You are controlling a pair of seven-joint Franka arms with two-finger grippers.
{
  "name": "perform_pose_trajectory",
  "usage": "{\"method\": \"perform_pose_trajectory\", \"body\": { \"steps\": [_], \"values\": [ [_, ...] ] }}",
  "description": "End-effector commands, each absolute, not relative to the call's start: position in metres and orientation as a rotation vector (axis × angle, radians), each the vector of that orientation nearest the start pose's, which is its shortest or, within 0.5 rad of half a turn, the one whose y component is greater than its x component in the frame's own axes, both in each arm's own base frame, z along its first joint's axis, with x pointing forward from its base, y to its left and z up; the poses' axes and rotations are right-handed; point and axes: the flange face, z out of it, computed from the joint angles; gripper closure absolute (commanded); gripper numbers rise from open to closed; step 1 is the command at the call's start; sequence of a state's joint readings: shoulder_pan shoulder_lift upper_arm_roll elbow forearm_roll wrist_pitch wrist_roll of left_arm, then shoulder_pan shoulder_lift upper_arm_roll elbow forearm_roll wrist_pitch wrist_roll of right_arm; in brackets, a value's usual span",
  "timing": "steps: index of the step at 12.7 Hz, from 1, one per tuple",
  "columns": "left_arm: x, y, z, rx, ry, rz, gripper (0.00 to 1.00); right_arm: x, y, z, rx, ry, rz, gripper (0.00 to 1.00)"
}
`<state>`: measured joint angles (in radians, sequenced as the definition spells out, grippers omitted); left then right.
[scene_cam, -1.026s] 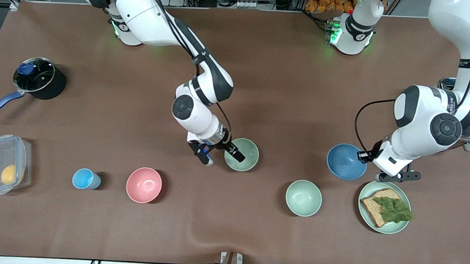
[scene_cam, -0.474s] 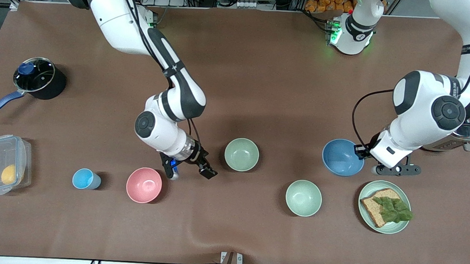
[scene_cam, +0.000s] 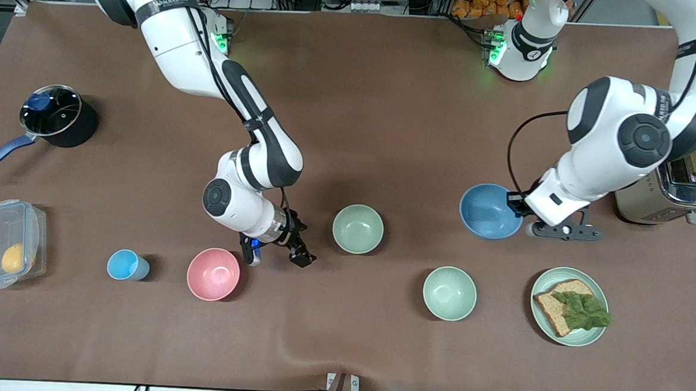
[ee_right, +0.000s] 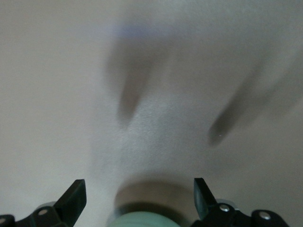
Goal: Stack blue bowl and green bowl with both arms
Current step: 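Lift the blue bowl with the left gripper over the green bowl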
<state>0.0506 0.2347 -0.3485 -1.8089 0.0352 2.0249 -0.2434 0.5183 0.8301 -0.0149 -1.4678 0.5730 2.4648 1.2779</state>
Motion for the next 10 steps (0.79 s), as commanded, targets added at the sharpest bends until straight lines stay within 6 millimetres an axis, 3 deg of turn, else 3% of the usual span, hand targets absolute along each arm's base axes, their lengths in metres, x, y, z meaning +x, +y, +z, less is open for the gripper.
{"method": "perform_pose_trajectory", "body": {
  "steps": [1, 2, 5, 10],
  "values": [
    [0.585, -0.208, 0.412, -3.203, 0.099, 0.054, 1.00, 0.646, 0.368, 0.194, -2.239, 1.583, 0.293, 0.00],
    [0.586, -0.226, 0.414, -3.216, 0.044, 0.045, 1.00, 0.644, 0.378, 0.191, -2.244, 1.568, 0.281, 0.00],
    [0.598, -0.300, 0.409, -3.272, -0.201, 0.061, 1.00, 0.647, 0.381, 0.193, -2.212, 1.590, 0.270, 0.00],
    [0.616, -0.401, 0.375, -3.299, -0.674, 0.119, 1.00, 0.650, 0.390, 0.188, -2.168, 1.640, 0.281, 0.00]
  ]
}}
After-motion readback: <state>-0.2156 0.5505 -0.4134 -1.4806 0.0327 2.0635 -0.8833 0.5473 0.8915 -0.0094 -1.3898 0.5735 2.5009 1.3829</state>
